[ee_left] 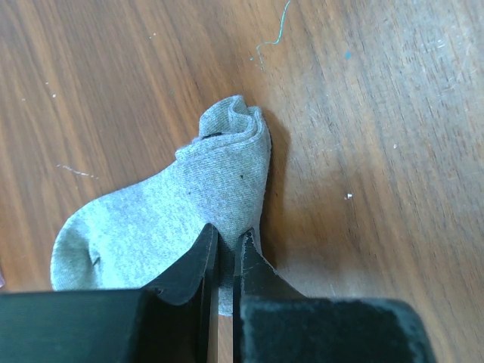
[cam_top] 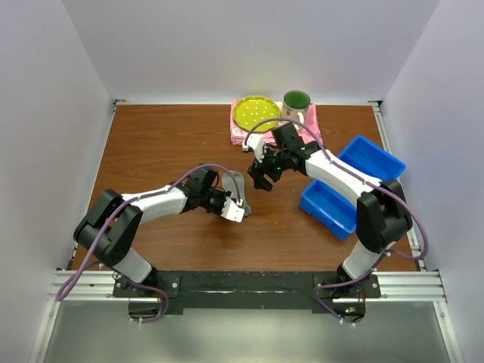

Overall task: Roll the socks
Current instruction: Roll the sock at the center of the board.

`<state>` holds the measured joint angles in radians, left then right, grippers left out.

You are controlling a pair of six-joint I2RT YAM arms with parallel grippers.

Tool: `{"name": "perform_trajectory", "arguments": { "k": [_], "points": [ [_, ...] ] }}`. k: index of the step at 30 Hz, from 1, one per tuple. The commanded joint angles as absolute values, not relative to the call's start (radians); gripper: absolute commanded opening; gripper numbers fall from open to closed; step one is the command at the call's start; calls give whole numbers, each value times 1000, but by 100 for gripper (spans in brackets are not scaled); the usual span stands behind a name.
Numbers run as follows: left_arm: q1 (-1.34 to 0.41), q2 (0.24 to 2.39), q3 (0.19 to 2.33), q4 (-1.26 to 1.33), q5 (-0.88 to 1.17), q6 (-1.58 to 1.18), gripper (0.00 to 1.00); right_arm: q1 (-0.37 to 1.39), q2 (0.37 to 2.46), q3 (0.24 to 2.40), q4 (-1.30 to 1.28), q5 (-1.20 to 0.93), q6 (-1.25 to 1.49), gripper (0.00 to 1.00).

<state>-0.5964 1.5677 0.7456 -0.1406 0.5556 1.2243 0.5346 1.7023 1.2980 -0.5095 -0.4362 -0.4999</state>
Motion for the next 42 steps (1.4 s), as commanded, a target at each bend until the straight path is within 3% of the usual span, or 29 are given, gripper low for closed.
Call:
{"name": "perform_trajectory", "arguments": {
  "k": [1,6,9,14,22,42],
  "points": [
    [-574,1673,765,-365,577,1224,0,535,1599,1215,-362,-347,-472,79],
    [-566,1704,816,-428,600,1219,0,532,1505,1118,-290,-305,-501,96],
    [-561,1753,874,-509,618,1224,0,534,1480,1094,-282,-287,-526,99],
    [-558,1827,943,-583,615,1229,0,532,1444,1037,-255,-262,-557,98],
    [-546,1928,1032,-719,635,1246,0,532,1399,968,-227,-233,-624,85],
    [-500,2123,1229,-943,698,1237,0,652,1325,799,-146,-167,-808,81]
  ]
}}
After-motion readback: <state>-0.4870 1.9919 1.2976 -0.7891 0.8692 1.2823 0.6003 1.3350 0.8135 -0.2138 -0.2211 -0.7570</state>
